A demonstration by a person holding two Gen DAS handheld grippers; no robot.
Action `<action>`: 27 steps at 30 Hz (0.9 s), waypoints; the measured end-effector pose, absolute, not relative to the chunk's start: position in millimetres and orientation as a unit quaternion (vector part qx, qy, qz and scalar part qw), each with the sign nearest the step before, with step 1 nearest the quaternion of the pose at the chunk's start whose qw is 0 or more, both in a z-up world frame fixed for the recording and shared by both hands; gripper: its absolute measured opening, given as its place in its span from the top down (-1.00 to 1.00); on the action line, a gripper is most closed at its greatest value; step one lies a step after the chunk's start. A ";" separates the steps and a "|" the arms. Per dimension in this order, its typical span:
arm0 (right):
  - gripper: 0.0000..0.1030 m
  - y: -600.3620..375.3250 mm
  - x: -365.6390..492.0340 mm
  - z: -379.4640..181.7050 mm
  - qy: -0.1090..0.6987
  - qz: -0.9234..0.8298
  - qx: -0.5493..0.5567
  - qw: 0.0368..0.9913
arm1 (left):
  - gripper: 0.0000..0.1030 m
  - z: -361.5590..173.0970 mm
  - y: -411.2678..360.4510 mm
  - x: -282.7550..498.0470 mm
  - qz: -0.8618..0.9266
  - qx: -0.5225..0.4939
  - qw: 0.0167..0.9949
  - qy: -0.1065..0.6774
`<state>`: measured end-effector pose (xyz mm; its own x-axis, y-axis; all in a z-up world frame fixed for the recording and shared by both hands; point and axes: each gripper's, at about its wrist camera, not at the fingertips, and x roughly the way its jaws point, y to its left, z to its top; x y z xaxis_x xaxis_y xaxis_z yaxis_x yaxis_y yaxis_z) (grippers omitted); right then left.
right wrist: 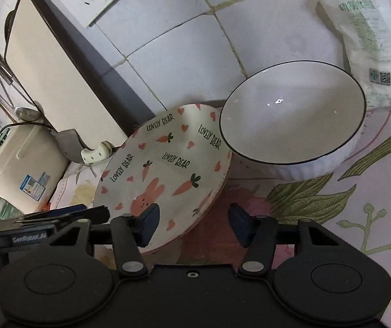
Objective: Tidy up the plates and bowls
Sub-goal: 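Grasp the rim of the pink bunny 'LOVELY BEAR' plate with both grippers, then lift the bunny plate and carry it toward the plate stack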
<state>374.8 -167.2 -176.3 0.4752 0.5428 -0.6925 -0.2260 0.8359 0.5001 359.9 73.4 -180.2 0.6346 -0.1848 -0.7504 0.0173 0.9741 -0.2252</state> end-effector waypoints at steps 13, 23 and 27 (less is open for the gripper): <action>0.57 -159.8 390.0 -181.1 0.462 0.209 0.136 0.851 | 0.55 -196.6 80.4 382.0 -0.044 -0.154 0.878 0.451; 0.53 -159.9 391.6 -182.4 0.457 0.224 0.120 0.853 | 0.55 -196.1 78.5 378.8 -0.031 -0.164 0.877 0.451; 0.54 -156.2 389.3 -176.6 0.465 0.221 0.114 0.850 | 0.55 -190.0 81.9 374.7 -0.045 -0.157 0.871 0.463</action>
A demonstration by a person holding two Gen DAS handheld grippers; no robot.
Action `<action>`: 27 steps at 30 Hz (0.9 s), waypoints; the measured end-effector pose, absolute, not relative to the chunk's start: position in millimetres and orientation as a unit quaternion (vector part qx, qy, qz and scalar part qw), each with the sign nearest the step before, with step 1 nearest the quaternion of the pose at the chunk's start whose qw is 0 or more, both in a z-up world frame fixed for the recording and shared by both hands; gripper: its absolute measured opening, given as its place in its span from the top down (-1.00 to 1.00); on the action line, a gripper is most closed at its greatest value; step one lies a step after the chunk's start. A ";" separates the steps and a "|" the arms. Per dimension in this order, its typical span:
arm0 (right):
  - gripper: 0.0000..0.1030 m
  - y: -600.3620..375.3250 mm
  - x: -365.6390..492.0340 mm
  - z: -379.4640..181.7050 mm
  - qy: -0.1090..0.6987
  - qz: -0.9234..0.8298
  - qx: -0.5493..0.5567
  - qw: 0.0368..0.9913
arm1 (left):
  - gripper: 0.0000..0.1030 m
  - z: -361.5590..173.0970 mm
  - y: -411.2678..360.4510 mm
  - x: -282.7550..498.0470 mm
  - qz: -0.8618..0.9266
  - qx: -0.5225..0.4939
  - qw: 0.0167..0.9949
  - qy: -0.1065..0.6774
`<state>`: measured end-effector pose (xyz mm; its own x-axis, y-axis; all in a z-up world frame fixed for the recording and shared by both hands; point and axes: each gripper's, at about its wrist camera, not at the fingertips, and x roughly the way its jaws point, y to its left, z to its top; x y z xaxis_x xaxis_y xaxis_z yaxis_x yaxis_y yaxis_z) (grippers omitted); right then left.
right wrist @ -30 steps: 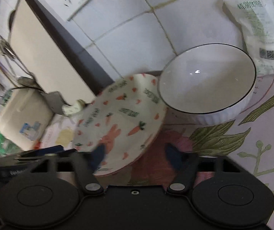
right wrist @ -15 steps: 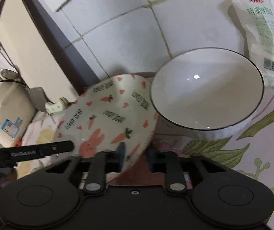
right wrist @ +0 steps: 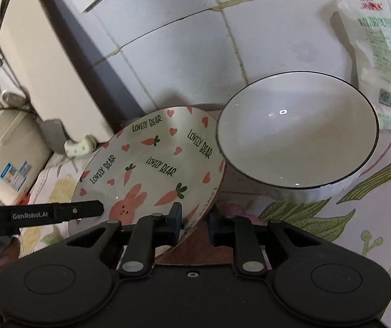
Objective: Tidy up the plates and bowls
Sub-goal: 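Lift the bunny plate and carry it toward the plate stack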
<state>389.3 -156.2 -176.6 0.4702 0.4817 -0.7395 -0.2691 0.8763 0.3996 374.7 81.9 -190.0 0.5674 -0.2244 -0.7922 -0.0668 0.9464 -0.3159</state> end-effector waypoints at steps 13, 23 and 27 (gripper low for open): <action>0.53 -162.6 351.3 -126.3 0.451 0.221 0.131 0.854 | 0.55 -128.2 70.9 320.3 -0.045 -0.117 0.892 0.435; 0.53 -179.0 281.4 -64.1 0.443 0.214 0.148 0.858 | 0.55 -78.1 62.1 246.3 -0.055 -0.115 0.899 0.419; 0.53 -186.3 256.2 -44.1 0.439 0.210 0.147 0.861 | 0.54 -62.3 54.3 218.5 -0.063 -0.117 0.898 0.420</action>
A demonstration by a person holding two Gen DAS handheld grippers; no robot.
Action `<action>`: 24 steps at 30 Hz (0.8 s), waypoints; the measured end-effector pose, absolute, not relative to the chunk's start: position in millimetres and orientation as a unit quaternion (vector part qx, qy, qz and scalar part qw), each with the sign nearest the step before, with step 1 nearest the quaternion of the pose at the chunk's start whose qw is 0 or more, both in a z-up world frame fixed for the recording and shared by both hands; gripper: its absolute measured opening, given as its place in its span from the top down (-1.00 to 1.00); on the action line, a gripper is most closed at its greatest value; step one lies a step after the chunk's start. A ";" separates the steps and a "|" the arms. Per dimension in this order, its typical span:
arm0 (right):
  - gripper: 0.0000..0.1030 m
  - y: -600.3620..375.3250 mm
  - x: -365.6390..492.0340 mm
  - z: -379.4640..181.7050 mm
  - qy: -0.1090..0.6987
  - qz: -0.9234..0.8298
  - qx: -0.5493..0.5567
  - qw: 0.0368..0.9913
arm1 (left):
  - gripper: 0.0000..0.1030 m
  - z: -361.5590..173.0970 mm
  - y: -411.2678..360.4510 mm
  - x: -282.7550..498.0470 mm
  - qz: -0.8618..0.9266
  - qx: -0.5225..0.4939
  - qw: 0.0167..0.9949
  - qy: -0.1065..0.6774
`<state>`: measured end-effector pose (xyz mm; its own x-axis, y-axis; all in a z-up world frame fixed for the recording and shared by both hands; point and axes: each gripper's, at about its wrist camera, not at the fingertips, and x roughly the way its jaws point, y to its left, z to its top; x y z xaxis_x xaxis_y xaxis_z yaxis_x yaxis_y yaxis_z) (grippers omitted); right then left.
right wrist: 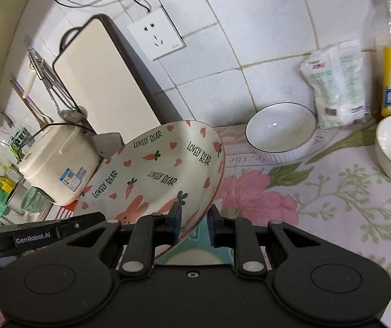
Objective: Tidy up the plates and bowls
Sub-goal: 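Lift the bunny plate and carry it toward the plate stack, then lower the bunny plate onto the blue-rimmed plate stack with both grippers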
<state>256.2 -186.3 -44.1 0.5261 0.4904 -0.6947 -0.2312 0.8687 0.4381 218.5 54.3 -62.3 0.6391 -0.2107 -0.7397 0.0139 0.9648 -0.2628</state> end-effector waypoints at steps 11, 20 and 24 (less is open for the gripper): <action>0.53 -206.5 192.0 -12.7 0.450 0.183 0.154 0.860 | 0.54 -40.2 36.7 159.0 -0.085 -0.102 0.898 0.419; 0.53 -210.7 152.9 -25.7 0.461 0.168 0.166 0.856 | 0.54 -60.9 36.7 131.0 -0.084 -0.117 0.886 0.442; 0.53 -207.1 147.8 -36.5 0.471 0.162 0.162 0.852 | 0.54 -73.7 38.4 128.7 -0.079 -0.126 0.877 0.456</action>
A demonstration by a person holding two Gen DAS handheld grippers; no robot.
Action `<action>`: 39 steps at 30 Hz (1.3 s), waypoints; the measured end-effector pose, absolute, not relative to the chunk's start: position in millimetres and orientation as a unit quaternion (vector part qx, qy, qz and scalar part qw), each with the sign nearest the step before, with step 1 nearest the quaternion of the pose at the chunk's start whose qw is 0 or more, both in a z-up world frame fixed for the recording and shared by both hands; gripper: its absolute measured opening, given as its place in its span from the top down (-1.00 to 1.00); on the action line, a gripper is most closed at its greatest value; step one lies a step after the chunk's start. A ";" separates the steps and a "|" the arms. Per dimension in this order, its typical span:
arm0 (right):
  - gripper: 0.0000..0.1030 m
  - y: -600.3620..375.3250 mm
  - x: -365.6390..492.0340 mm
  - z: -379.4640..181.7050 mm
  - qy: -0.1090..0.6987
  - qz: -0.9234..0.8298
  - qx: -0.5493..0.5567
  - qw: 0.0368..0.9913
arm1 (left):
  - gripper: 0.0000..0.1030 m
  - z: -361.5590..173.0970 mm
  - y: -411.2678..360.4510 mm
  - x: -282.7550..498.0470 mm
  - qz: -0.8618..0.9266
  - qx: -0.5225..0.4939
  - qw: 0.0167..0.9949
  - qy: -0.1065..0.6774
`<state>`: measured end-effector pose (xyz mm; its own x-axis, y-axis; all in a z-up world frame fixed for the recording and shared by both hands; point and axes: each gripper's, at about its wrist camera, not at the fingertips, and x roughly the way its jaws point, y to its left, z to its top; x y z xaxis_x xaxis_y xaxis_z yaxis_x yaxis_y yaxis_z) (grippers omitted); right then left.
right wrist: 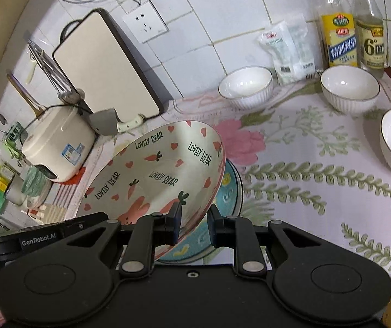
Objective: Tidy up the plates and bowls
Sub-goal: 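Lower the bunny plate onto the blue-rimmed plate stack with both grippers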
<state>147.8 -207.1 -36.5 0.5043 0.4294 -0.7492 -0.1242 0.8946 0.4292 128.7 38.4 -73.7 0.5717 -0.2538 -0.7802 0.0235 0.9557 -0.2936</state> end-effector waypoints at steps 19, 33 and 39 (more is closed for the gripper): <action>0.53 -194.5 164.1 -86.0 0.522 0.142 0.164 0.824 | 0.54 -127.3 48.6 151.8 -0.072 -0.131 0.854 0.498; 0.53 -186.2 180.2 -100.4 0.546 0.125 0.160 0.813 | 0.54 -136.7 51.3 163.0 -0.075 -0.122 0.850 0.507; 0.53 -181.0 184.9 -101.0 0.544 0.124 0.144 0.817 | 0.54 -138.0 53.0 165.3 -0.078 -0.124 0.850 0.506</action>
<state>184.9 -181.0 -101.0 0.3773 0.3592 -0.8536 -0.0469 0.9279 0.3698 165.3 53.0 -138.0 0.4751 -0.2588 -0.8410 0.0070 0.9569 -0.2904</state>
